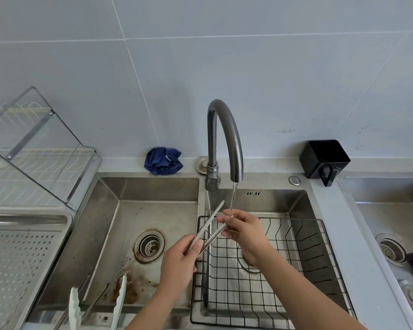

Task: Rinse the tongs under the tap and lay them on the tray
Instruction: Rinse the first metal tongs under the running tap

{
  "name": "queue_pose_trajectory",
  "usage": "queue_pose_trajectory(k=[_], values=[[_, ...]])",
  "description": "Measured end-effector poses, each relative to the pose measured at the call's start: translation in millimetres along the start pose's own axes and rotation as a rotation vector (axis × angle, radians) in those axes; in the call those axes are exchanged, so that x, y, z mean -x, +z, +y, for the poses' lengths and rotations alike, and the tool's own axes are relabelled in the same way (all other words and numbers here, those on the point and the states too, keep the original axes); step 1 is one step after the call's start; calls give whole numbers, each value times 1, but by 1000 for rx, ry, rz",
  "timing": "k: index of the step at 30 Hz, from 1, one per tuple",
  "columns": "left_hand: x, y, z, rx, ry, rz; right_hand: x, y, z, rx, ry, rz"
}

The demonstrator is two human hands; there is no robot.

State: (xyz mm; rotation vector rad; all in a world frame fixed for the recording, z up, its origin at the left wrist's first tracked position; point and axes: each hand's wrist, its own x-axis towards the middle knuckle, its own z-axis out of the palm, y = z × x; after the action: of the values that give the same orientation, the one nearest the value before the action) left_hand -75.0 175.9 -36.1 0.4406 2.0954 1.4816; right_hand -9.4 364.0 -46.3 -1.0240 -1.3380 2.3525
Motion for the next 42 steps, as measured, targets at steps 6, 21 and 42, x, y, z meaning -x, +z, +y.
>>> queue_pose_trajectory(k=[6, 21, 42], values=[[2, 0, -1, -119, 104, 35, 4, 14, 0, 134, -1, 57], [5, 4, -11, 141, -139, 36, 10, 22, -7, 131, -37, 55], [-14, 21, 2, 336, -366, -20, 10, 15, -28, -50, 4, -38]])
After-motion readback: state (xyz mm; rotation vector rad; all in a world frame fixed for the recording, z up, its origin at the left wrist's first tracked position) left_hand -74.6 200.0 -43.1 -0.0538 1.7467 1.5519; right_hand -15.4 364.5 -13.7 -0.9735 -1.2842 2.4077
